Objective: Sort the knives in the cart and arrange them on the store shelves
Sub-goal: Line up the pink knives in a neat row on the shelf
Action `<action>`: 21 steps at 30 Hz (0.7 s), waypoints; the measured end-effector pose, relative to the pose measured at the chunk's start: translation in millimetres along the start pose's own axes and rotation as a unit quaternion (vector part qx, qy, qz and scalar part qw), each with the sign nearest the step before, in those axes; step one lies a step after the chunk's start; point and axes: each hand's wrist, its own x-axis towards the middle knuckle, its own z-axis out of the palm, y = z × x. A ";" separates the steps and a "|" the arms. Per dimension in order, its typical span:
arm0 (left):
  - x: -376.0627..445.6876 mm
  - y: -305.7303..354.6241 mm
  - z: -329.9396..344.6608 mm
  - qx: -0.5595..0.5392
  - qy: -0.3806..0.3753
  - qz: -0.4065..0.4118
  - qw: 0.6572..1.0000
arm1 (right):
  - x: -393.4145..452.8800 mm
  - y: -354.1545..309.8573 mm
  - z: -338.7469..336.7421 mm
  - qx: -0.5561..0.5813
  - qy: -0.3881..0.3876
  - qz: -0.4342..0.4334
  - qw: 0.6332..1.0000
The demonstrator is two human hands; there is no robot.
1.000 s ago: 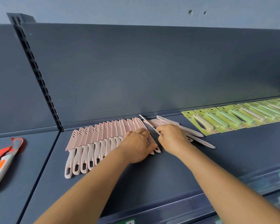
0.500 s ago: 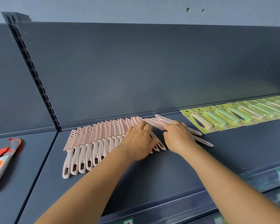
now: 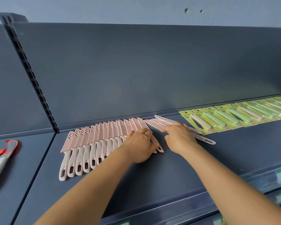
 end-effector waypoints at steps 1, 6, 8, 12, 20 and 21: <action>0.2 -0.2 0.3 0.000 -0.002 -0.001 1.000 | 1.1 -0.8 0.0 -0.006 0.001 -0.001 1.000; 1.6 -1.9 2.5 -0.007 -0.004 -0.008 1.000 | 6.7 -6.9 -0.1 -0.054 0.000 -0.021 0.998; 2.0 -1.8 3.0 -0.007 -0.001 -0.008 1.000 | 6.6 -9.3 -1.1 -0.027 0.004 -0.033 0.999; 2.1 -1.9 3.2 -0.011 0.004 -0.005 1.000 | 4.3 -19.5 -1.6 0.020 0.005 -0.048 0.999; 1.6 -1.1 2.3 -0.022 0.015 0.006 1.000 | 8.4 -18.8 3.4 0.086 0.007 -0.051 0.995; 1.4 -0.3 1.6 -0.018 0.019 0.007 1.000 | 7.7 -15.2 2.0 0.096 0.021 -0.044 0.994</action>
